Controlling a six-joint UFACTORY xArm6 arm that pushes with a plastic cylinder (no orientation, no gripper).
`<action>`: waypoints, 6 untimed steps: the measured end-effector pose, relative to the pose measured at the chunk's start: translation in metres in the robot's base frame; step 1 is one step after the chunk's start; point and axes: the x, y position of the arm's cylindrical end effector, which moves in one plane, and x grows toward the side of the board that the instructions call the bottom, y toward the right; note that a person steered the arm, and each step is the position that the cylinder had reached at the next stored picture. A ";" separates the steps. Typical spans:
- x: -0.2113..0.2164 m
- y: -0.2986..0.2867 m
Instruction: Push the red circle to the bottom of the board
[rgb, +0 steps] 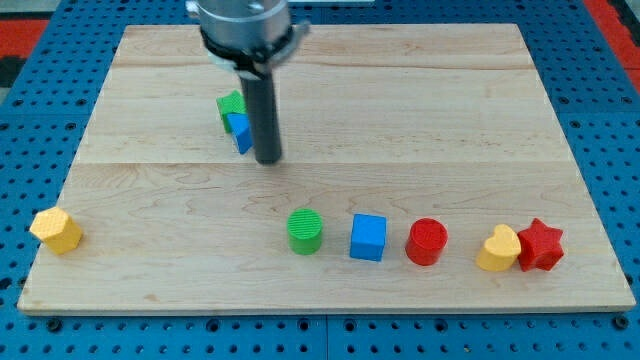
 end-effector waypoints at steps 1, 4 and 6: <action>0.034 0.066; 0.073 0.139; 0.090 0.136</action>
